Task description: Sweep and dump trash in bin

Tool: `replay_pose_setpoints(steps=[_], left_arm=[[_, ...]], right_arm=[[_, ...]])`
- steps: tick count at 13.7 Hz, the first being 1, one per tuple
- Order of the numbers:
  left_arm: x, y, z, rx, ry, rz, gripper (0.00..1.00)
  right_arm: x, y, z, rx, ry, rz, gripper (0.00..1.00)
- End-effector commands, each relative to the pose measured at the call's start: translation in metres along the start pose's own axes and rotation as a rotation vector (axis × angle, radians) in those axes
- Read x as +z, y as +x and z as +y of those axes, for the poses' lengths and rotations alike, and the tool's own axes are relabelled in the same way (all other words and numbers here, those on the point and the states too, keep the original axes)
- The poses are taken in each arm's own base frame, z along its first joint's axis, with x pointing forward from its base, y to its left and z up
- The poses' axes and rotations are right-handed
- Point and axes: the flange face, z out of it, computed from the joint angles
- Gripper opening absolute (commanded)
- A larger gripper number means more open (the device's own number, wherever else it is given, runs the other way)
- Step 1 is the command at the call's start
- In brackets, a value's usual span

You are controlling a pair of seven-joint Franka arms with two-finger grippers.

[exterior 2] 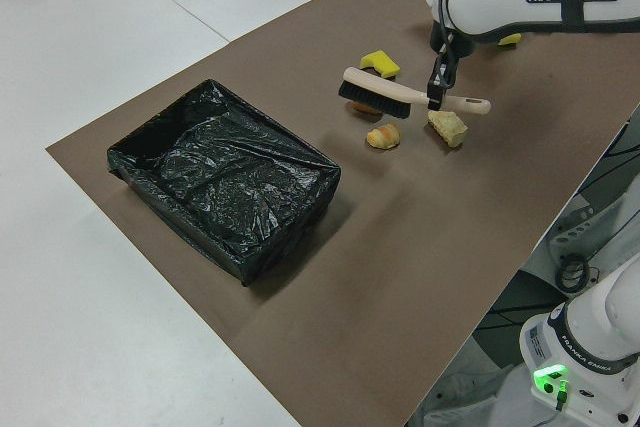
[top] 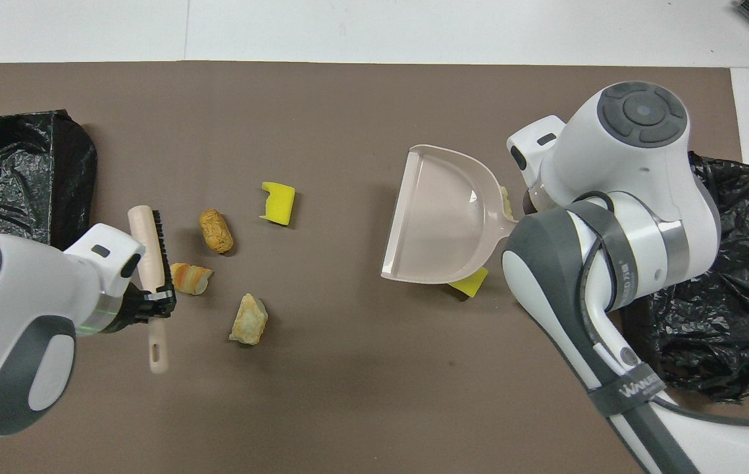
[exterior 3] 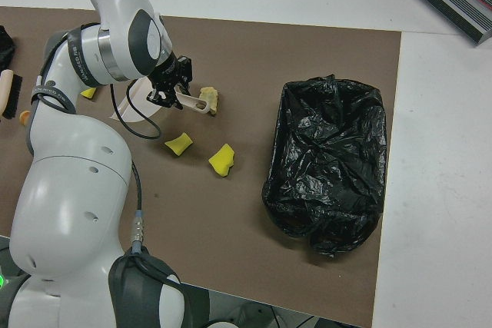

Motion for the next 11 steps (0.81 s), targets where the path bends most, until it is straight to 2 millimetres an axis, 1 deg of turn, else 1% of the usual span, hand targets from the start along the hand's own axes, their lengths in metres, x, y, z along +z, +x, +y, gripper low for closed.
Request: replay_pose_setpoints(steps=[1,2,3,5,6,7,9,10,11], left_arm=[[0.026,0.028,-0.016,0.047,0.028,-0.001,0.0],[0.038,0.031,-0.016,0.076,0.043,-0.003,0.0],[0.043,0.031,-0.016,0.103,0.044,-0.005,0.0],[0.047,0.027,-0.011,0.204,0.046,-0.008,0.0],[0.05,0.027,-0.008,0.25,0.047,-0.009,0.0],[0.052,0.03,-0.002,0.271,0.042,0.013,0.0],[0.065,0.031,0.024,0.314,0.03,0.043,0.0],[0.069,0.032,0.034,0.332,0.027,0.055,0.0],[0.071,0.03,0.043,0.346,0.023,0.06,0.0]], right_arm=[[0.013,0.026,-0.023,-0.197,-0.031,-0.053,0.0],[0.022,0.033,-0.027,-0.219,-0.041,-0.067,0.0],[0.031,0.039,-0.029,-0.23,-0.04,-0.07,0.0],[0.045,0.055,-0.038,-0.237,-0.05,-0.067,0.0],[0.048,0.059,-0.041,-0.232,-0.049,-0.068,0.0],[0.051,0.06,-0.043,-0.211,-0.046,-0.068,0.0],[0.061,0.057,-0.046,-0.131,-0.019,-0.073,0.0],[0.069,0.056,-0.048,-0.112,-0.008,-0.077,0.0],[0.072,0.056,-0.049,-0.109,-0.005,-0.077,0.0]])
